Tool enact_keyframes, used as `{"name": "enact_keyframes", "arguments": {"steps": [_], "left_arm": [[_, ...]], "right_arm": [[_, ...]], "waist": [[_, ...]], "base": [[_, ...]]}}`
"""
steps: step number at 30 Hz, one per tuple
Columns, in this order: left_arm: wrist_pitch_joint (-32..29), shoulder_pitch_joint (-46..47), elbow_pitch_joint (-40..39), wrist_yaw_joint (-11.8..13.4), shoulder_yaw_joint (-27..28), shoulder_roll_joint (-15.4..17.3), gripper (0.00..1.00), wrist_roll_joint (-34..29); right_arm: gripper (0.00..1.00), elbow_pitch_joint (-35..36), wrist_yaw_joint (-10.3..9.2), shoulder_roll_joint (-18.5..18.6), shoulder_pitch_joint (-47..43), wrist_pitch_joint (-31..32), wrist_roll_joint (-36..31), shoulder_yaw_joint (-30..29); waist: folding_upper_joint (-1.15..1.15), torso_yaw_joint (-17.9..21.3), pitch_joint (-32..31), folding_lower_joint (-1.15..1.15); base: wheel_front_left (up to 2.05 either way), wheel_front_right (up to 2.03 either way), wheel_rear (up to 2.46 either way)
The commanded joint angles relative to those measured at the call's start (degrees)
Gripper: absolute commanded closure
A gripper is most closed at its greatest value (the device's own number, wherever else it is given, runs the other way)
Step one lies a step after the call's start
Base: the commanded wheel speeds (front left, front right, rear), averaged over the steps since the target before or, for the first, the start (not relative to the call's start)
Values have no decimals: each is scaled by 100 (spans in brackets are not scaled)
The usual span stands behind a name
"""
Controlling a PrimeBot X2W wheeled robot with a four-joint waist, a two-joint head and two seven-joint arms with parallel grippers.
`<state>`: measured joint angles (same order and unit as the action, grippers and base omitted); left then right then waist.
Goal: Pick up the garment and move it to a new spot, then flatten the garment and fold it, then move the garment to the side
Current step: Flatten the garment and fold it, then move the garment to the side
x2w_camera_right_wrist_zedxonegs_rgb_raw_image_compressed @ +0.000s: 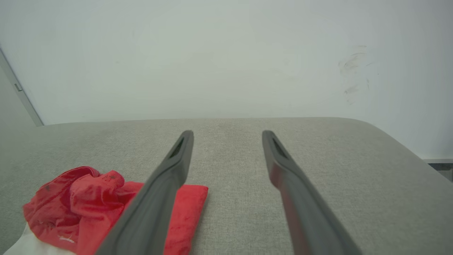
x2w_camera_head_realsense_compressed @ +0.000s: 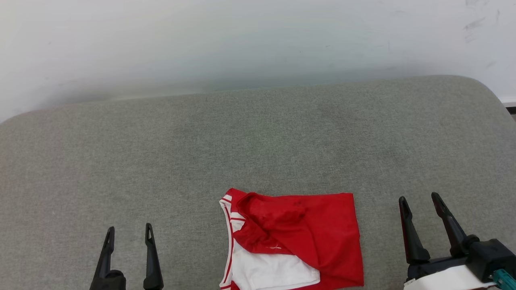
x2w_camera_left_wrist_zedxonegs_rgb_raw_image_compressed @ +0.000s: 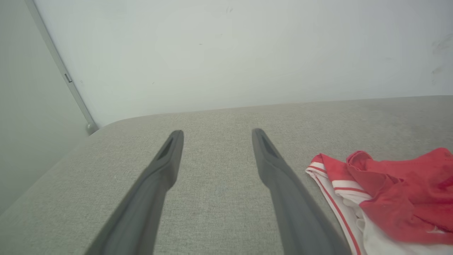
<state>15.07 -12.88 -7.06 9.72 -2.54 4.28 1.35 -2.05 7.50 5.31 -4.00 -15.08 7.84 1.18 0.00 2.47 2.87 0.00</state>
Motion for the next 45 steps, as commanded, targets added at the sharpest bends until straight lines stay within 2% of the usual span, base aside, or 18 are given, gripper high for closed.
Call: {"name": "enact_keyframes", "arguments": {"steps": [1, 6, 10, 13, 16, 20, 24, 28, 31, 37, 45], "left_arm": [[14, -83, 15, -16, 12, -22, 0, -7], [13, -69, 49, -59, 57, -20, 0, 20], [13, 12, 67, -84, 93, -23, 0, 22], [13, 58, 83, -104, 132, -24, 0, 35], [13, 95, 102, -138, 172, -27, 0, 43], [13, 162, 128, -190, 196, -28, 0, 40], [13, 210, 133, -205, 219, -35, 0, 25], [13, 313, 117, -217, 202, -45, 0, 3], [13, 377, 114, -241, 189, -51, 0, -10], [13, 581, 102, -277, 150, -62, 0, -21], [13, 887, 142, -345, 78, -72, 0, -57]], "right_arm": [[0, 34, -2, -38, -76, -9, -41, -15], [0, 136, -2, -70, 84, -9, -97, -67], [0, 334, -3, 177, 609, -9, -125, -153], [0, 289, -2, 574, 1143, 11, -116, 50], [0, 266, -2, 1083, 1813, 465, 122, 471], [0, 186, -3, 1861, 2511, 1885, 910, 1226], [0, 147, -3, 2512, 2957, 3594, 2194, 1847], [0, -20, -3, 2933, 3071, 4913, 3575, 2137], [0, -184, -3, 3145, 2954, 5555, 4355, 2294], [0, -585, -2, 3020, 2645, 5916, 5249, 2465], [0, -1086, -2, 2494, 2496, 5670, 5620, 2784]], "waist": [[0, -7, -2, 0], [0, -27, -4, 0], [0, -47, 28, 0], [0, -49, 63, 0], [0, -46, 102, 0], [0, -66, 181, 0], [0, -90, 287, 0], [0, -124, 419, 0], [0, -168, 540, 0], [0, -286, 823, 0], [0, -478, 1219, 0]], "base": [[0, 0, 0], [0, 0, 0], [0, 0, 0], [0, 0, 0], [0, 0, 0], [0, 0, 0], [0, 0, 0], [0, 0, 0], [0, 0, 0], [0, 0, 0], [0, 0, 0]]}}
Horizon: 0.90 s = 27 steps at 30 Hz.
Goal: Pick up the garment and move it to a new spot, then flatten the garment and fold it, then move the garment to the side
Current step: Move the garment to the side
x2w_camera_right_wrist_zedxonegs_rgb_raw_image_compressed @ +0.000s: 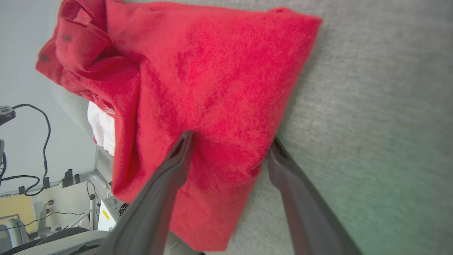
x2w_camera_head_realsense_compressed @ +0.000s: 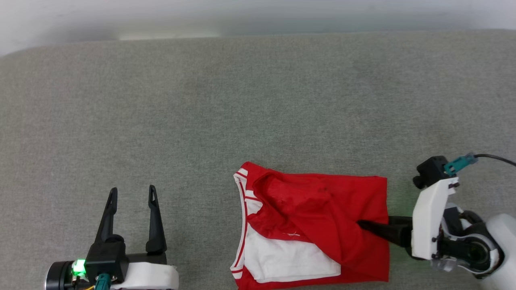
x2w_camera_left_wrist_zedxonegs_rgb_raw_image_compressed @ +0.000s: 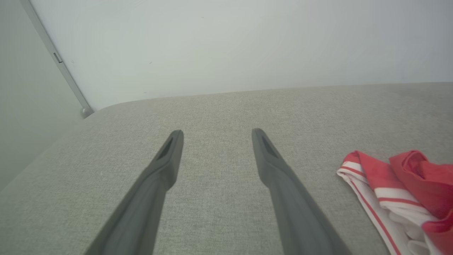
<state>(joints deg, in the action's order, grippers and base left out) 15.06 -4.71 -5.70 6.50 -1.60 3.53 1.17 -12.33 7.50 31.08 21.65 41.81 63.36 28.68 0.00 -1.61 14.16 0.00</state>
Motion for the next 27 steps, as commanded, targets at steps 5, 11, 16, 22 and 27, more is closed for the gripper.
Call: {"name": "enact_keyframes", "arguments": {"steps": [5, 11, 16, 22, 27], "left_arm": [[14, 227, 57, -47, -88, -8, 0, -54], [14, 284, 82, -26, -81, -14, 0, -41], [14, 159, 137, -10, -78, -19, 0, -28], [14, -81, 156, 47, -60, -27, 0, -10], [14, -307, 129, 90, 12, -36, 0, 51]], "right_arm": [[0, -562, -9, -316, -144, -62, -68, 541], [100, -840, -35, -402, -126, -371, -189, 931], [100, -694, -8, -228, 108, -746, -101, 1076], [100, -218, -2, 209, 607, -1173, -179, 1261], [100, 337, -3, 642, 1018, -1369, -364, 1521]], "waist": [[0, -190, 251, 0], [0, -250, 274, 0], [0, -239, 97, 0], [0, -95, -322, 0], [0, 235, -622, 0]], "base": [[0, 0, 0], [0, 0, 0], [0, 0, 0], [0, 0, 0], [0, 0, 0]]}}
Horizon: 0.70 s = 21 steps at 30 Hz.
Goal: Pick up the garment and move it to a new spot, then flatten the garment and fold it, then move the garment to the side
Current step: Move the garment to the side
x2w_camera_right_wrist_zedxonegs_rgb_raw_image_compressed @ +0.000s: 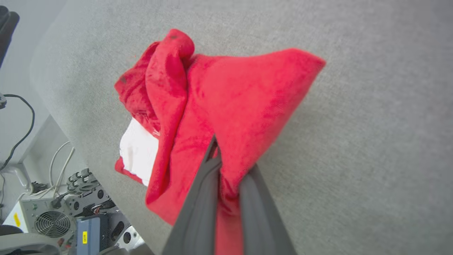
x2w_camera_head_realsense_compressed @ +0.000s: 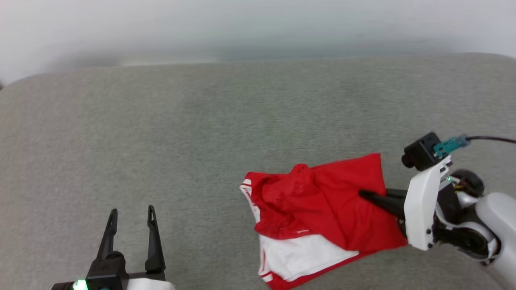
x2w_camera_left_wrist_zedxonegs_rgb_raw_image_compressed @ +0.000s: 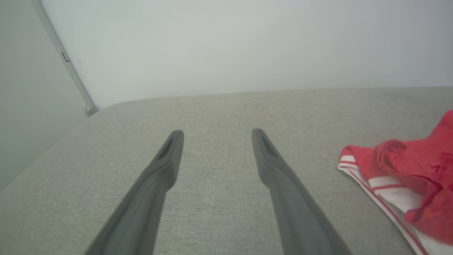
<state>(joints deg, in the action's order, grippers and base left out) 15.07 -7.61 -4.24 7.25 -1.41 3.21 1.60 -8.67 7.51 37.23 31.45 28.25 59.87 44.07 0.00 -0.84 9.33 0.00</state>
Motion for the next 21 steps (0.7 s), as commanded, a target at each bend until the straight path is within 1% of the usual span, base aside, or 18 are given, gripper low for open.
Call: {"name": "enact_keyframes", "arguments": {"steps": [1, 7, 11, 13, 16, 21], "left_arm": [[13, -59, -25, 28, 21, -5, 0, 8], [13, -149, -139, 96, 142, -10, 0, 65], [13, -68, -230, 108, 200, -13, 0, 43], [13, 5, -275, 95, 237, -11, 0, 14], [13, 123, -339, 53, 272, 46, 0, -41], [13, 397, -455, -22, 266, 154, 0, -120]], "right_arm": [[100, 107, -4, 110, 131, -25, -60, 44], [100, 872, -4, 688, 658, -25, -344, 249], [100, 1136, -4, 979, 913, -9, -442, 253], [100, 1135, -4, 1090, 1029, -34, -509, 222], [100, 945, -4, 1231, 1179, -92, -628, 157], [100, 247, -5, 1520, 1512, -287, -963, 23]], "waist": [[0, 253, -178, 0], [0, 854, -128, 0], [0, 1235, 69, 0], [0, 1394, 215, 0], [0, 1559, 473, 0], [0, 1650, 975, 0]], "base": [[0, 0, 0], [0, 0, 0], [0, 0, 0], [0, 0, 0], [0, 0, 0], [0, 0, 0]]}}
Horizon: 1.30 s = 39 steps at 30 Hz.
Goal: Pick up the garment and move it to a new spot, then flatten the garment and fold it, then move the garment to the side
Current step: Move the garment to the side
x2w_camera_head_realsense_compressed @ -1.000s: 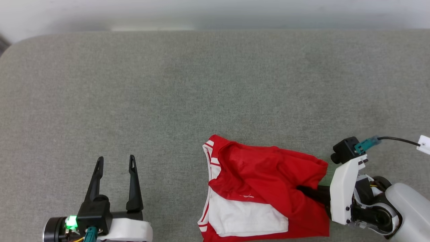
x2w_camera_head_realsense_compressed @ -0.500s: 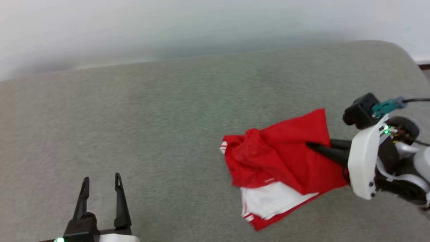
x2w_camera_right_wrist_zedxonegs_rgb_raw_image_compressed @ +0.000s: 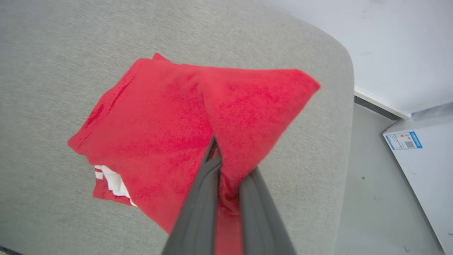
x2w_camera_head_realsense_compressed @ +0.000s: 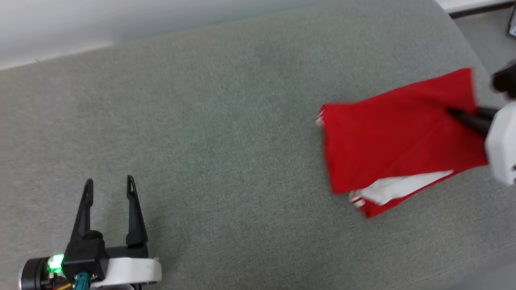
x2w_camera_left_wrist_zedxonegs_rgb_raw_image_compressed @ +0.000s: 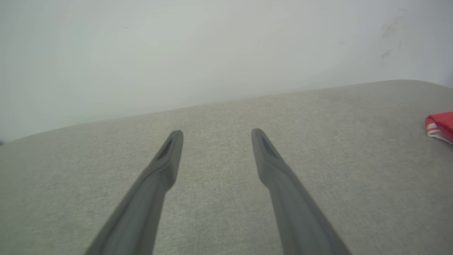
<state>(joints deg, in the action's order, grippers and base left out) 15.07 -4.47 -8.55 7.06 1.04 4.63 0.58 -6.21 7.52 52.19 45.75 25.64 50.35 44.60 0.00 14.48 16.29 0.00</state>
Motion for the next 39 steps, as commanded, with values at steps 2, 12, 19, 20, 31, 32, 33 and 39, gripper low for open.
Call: {"name": "enact_keyframes", "arguments": {"steps": [2, 12, 19, 20, 31, 32, 33, 39], "left_arm": [[13, 181, -69, -35, 19, 77, 0, -52], [13, 624, -356, -71, 94, 336, 0, -86], [13, 852, -503, -59, 117, 454, 0, -100], [13, 877, -500, -59, 112, 466, 0, -97], [13, 787, -247, 5, 33, 288, 0, 38], [13, 740, -225, 8, 25, 266, 0, 53], [13, 684, -206, 15, 24, 249, 0, 57], [13, 342, -123, 54, 68, 117, 0, 117]], "right_arm": [[100, -380, -6, 134, 240, -110, -144, -98], [100, -2265, -6, 342, 987, -564, -678, -342], [100, -3345, -7, 55, 1375, -1060, -1028, -580], [100, -3467, -6, -23, 1395, -1115, -1066, -588], [0, -4936, -7, -593, 1866, -2423, -2333, -1073], [0, -5004, -7, -619, 1907, -2644, -2492, -1136], [0, -5051, -7, -654, 1955, -2906, -2648, -1222], [0, -5016, -7, -1224, 1915, -4015, -3411, -1971]], "waist": [[0, 119, 491, 0], [0, 81, 1370, 0], [0, 81, 1805, 0], [0, 76, 1829, 0], [0, -142, 1196, 0], [0, -176, 1078, 0], [0, -204, 974, 0], [0, -392, 379, 0]], "base": [[0, 0, 0], [0, 0, 0], [0, 0, 0], [0, 0, 0], [0, 0, 0], [0, 0, 0], [0, 0, 0], [0, 0, 0]]}}
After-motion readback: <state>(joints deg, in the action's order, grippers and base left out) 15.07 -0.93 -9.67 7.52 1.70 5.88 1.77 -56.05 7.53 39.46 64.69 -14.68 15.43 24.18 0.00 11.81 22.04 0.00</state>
